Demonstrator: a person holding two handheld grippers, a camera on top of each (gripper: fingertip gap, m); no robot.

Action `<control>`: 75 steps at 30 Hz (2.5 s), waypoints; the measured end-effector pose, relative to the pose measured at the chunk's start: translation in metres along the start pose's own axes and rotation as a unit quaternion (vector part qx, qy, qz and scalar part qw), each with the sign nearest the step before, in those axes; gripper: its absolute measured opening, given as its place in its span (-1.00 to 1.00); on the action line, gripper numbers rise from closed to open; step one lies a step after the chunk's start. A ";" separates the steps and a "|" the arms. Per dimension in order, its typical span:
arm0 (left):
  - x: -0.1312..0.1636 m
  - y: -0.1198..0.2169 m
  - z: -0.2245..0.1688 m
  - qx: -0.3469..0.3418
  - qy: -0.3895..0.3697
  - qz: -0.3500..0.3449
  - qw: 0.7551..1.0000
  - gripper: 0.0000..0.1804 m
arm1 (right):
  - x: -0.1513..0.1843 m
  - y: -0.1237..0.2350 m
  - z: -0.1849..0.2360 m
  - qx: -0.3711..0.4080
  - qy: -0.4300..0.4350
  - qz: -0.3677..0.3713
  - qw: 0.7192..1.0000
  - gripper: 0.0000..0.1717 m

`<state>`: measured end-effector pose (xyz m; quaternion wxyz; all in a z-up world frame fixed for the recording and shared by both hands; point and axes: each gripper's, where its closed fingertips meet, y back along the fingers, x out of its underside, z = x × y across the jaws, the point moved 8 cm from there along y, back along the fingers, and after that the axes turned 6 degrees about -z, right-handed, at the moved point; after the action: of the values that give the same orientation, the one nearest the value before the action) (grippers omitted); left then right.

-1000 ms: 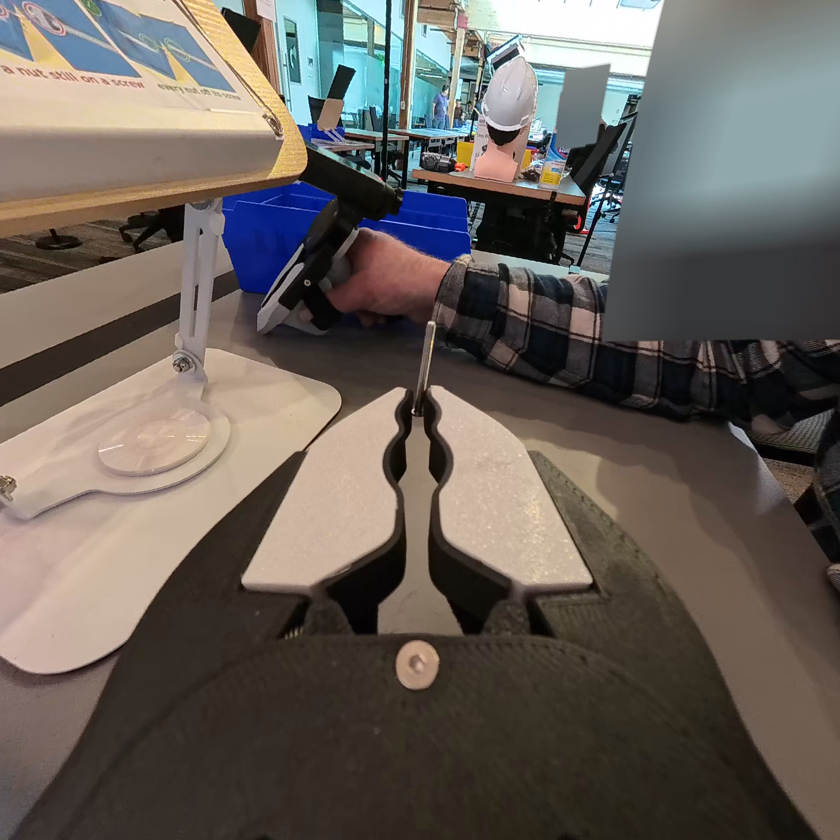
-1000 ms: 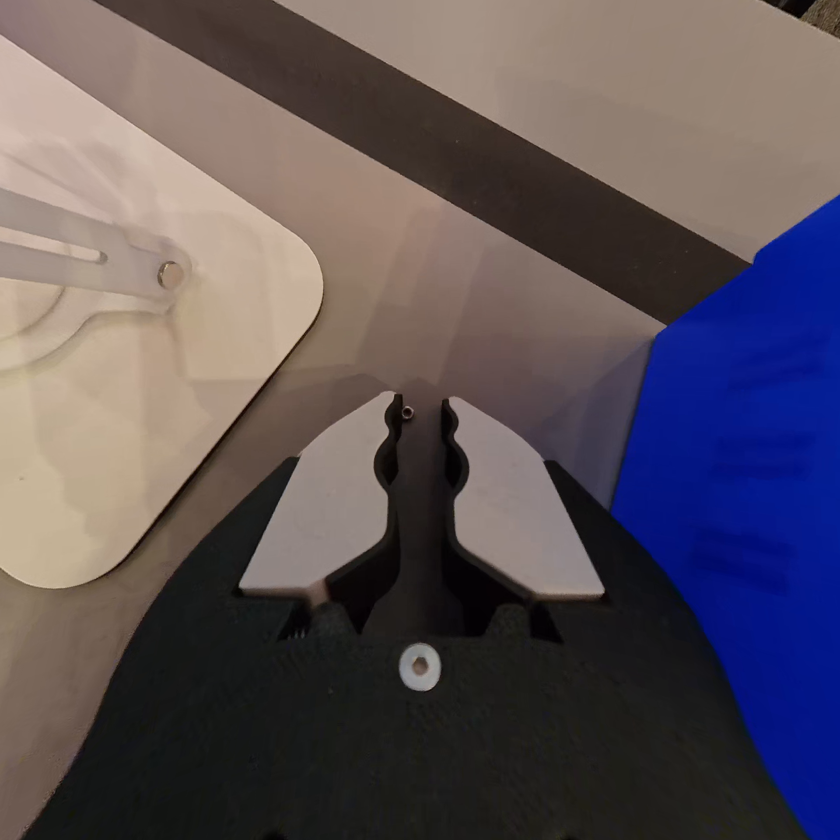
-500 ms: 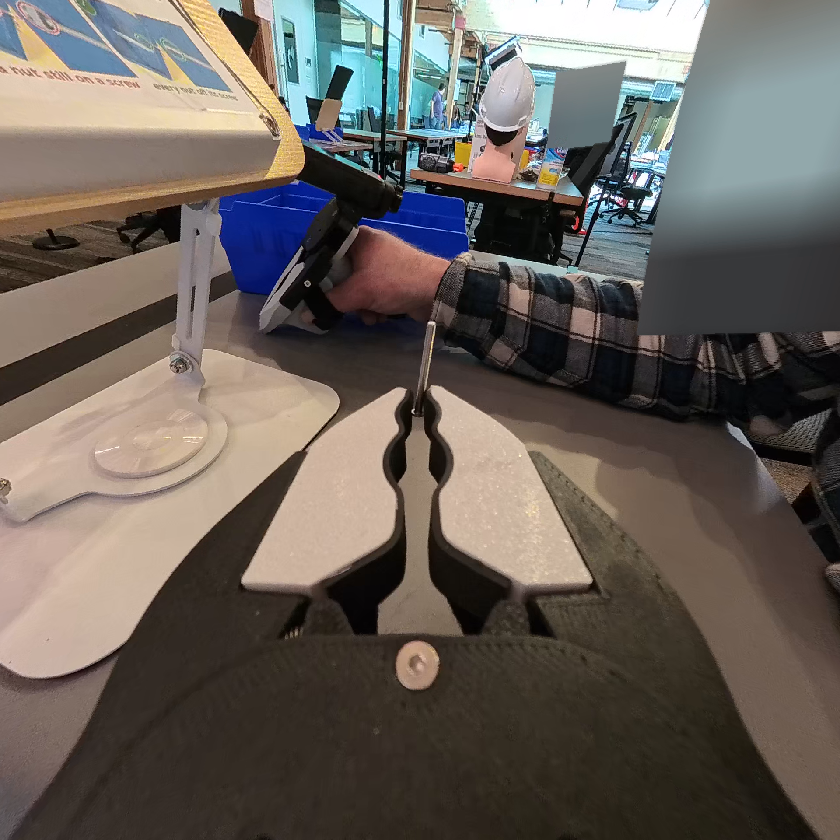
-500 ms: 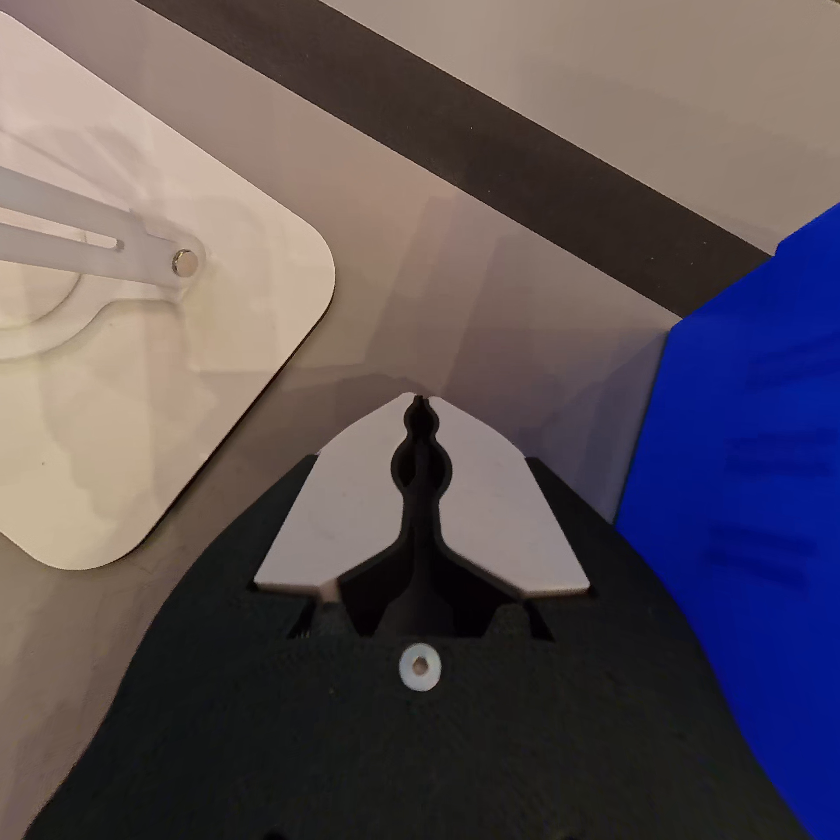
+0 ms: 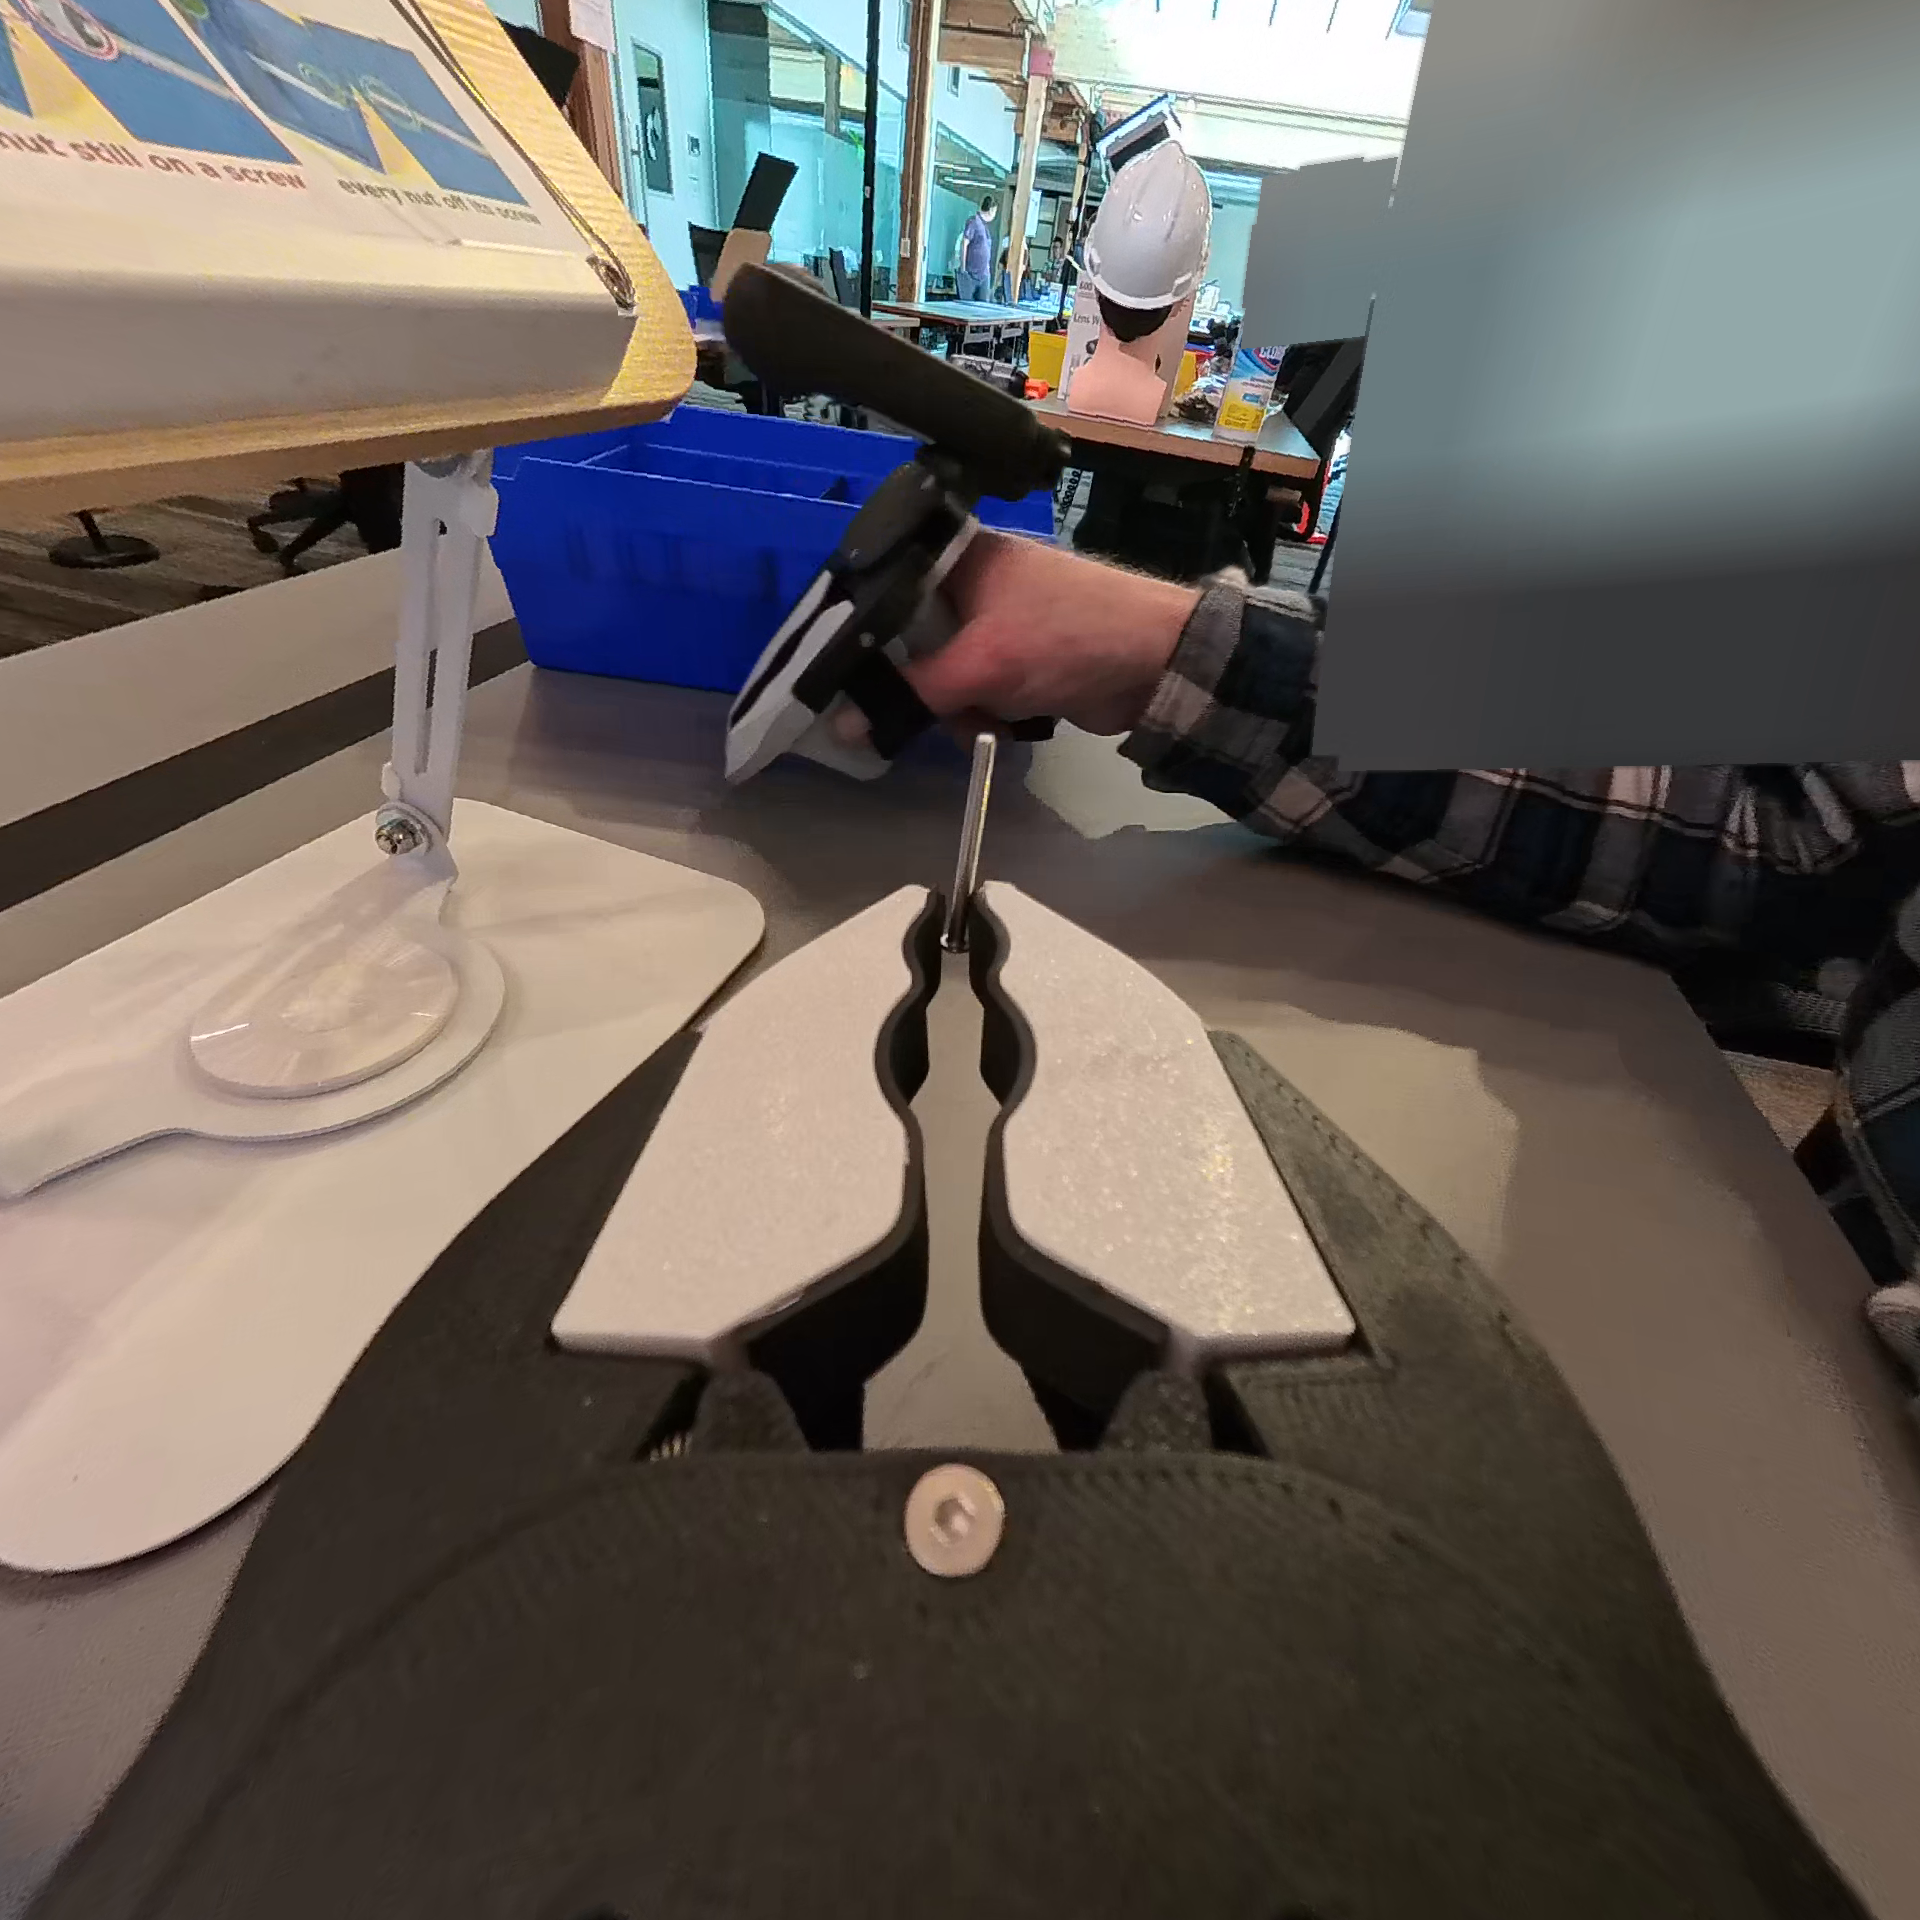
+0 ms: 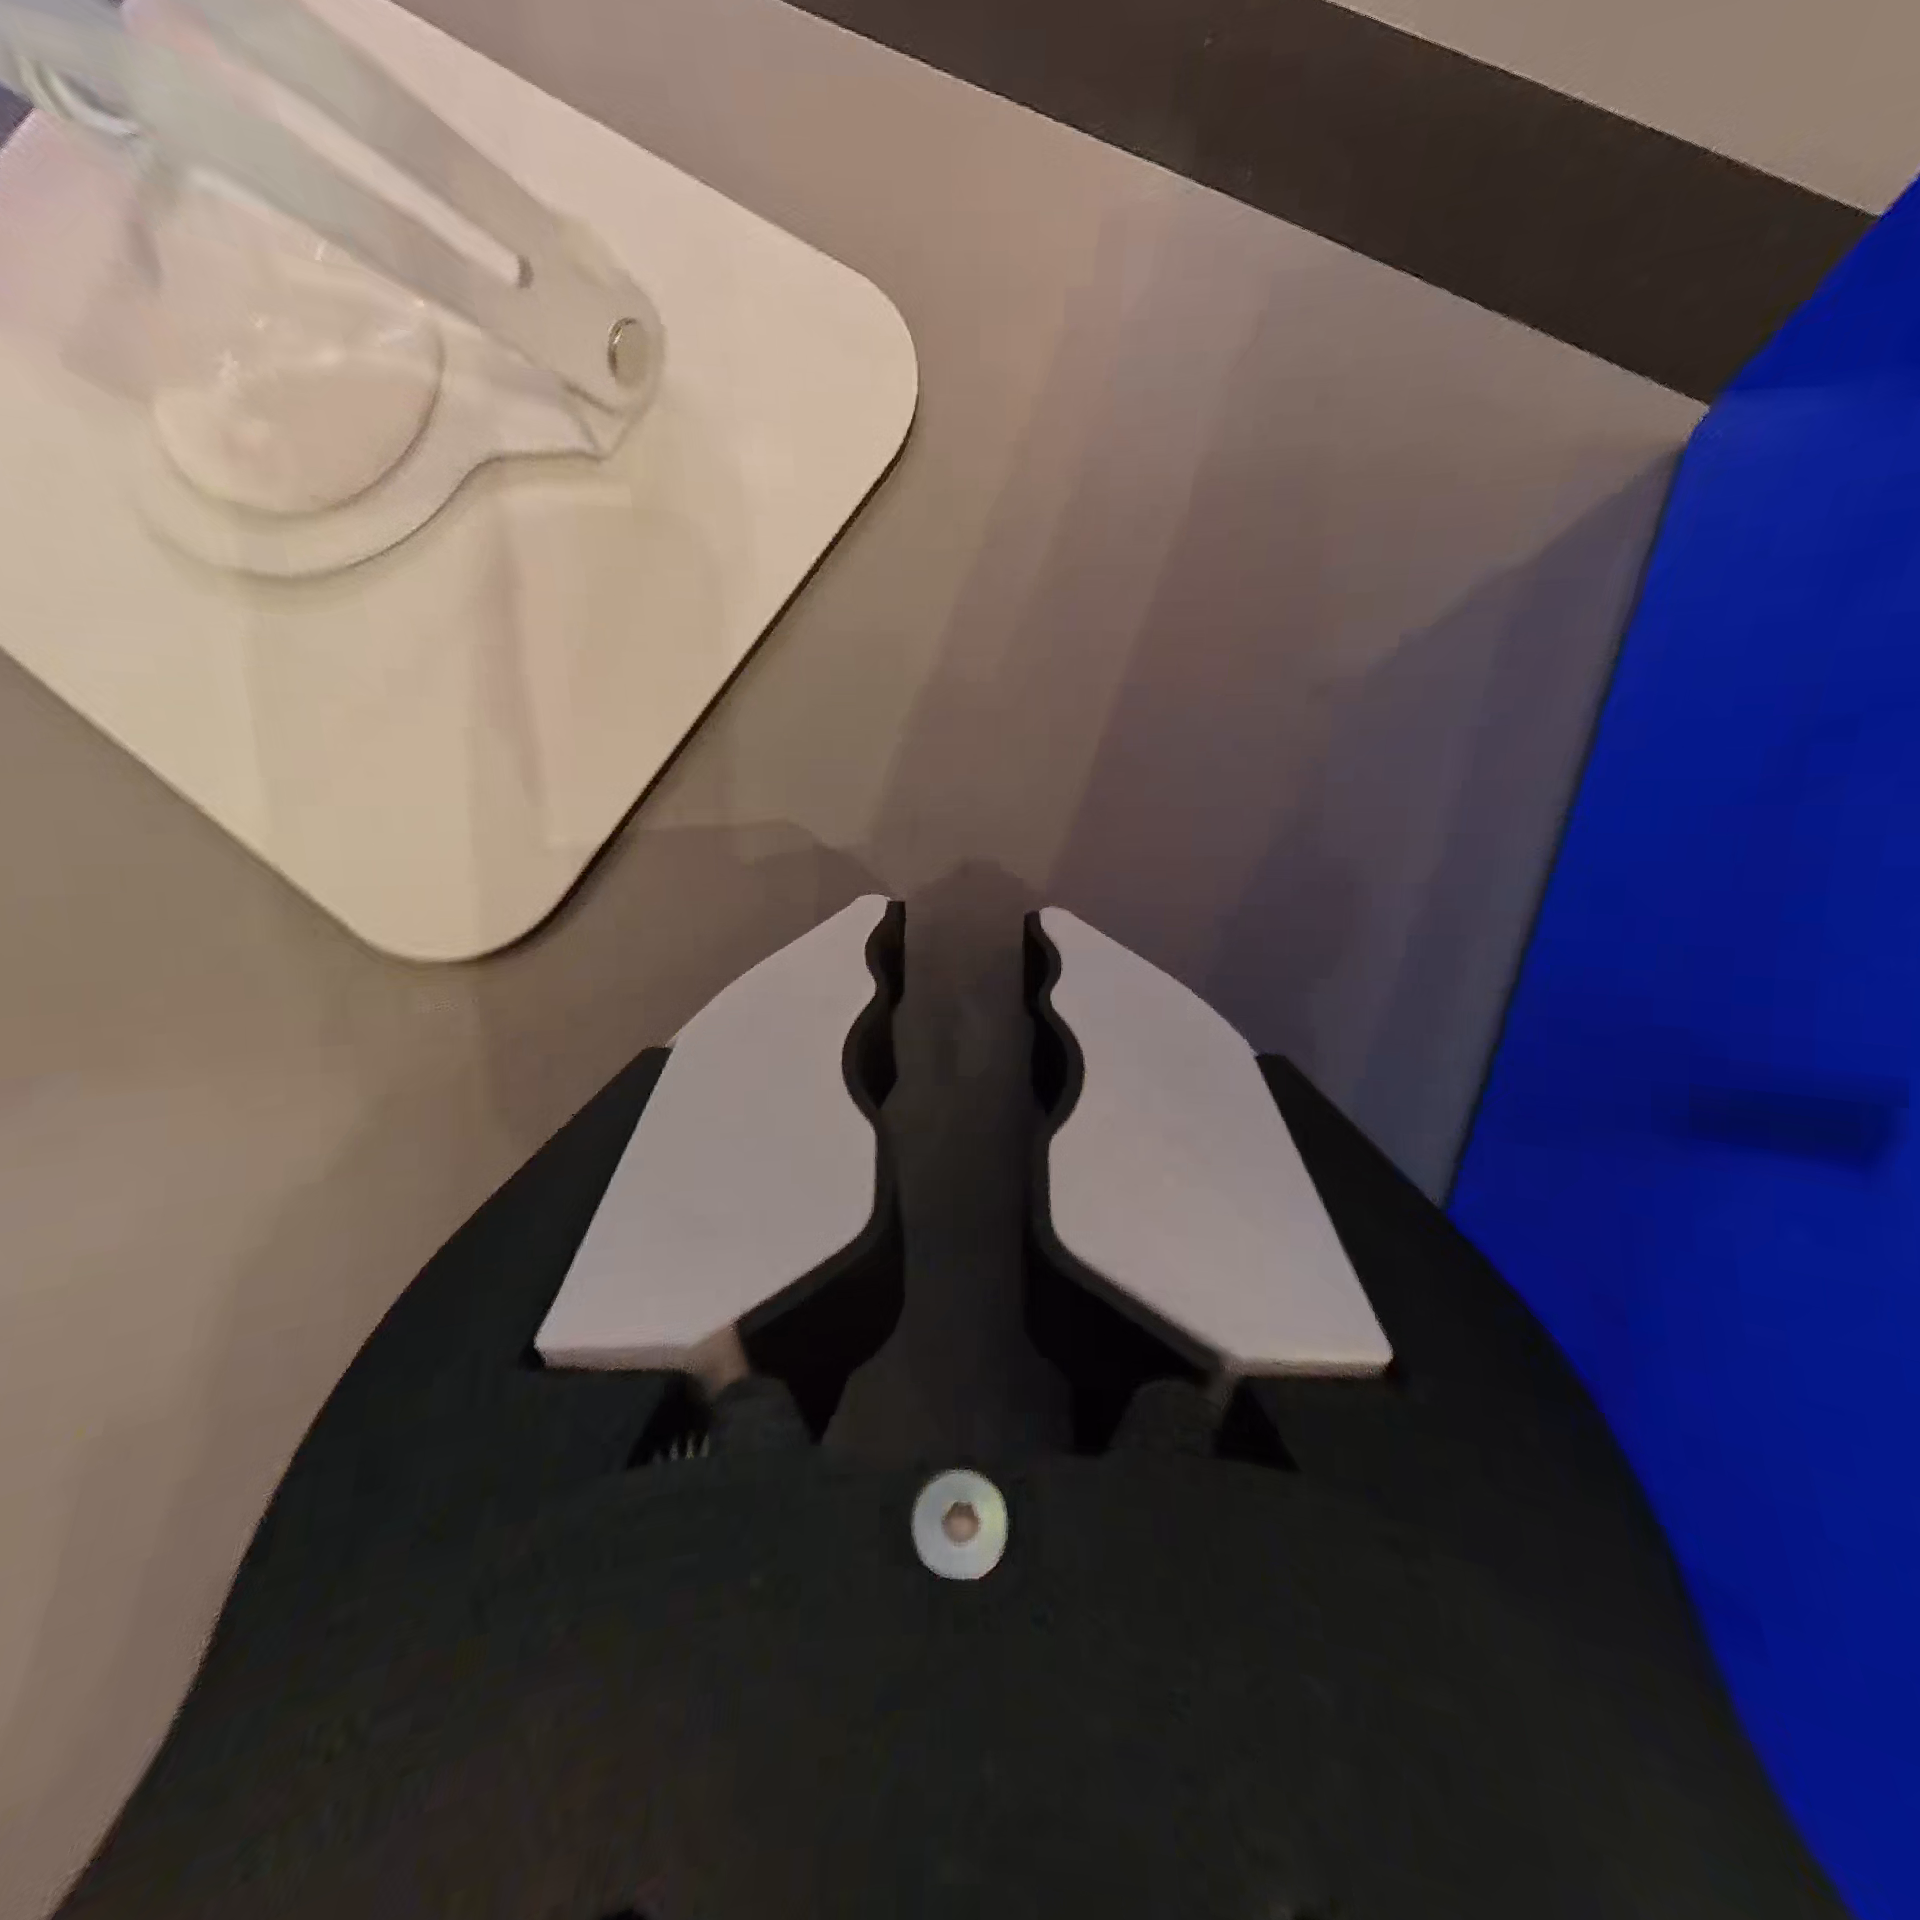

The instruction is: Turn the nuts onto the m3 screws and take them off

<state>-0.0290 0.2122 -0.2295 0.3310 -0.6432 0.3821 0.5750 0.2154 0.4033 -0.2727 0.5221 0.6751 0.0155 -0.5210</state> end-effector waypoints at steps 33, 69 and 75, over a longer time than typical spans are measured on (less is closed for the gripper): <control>0.001 0.000 0.002 -0.002 0.000 0.003 1.000 -0.96 | 0.022 0.011 0.020 0.002 0.078 -0.004 0.997 -0.94; 0.004 -0.004 0.000 0.005 0.002 0.008 1.000 -0.96 | 0.007 -0.005 0.002 0.034 0.043 -0.025 0.998 -0.88; 0.003 -0.003 0.001 0.005 0.002 0.008 1.000 -0.96 | 0.006 -0.005 0.000 0.032 0.039 -0.023 0.998 -0.95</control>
<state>-0.0263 0.2142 -0.2330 0.3286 -0.6398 0.3905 0.5747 0.2158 0.4025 -0.2808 0.4871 0.7104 0.0351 -0.5068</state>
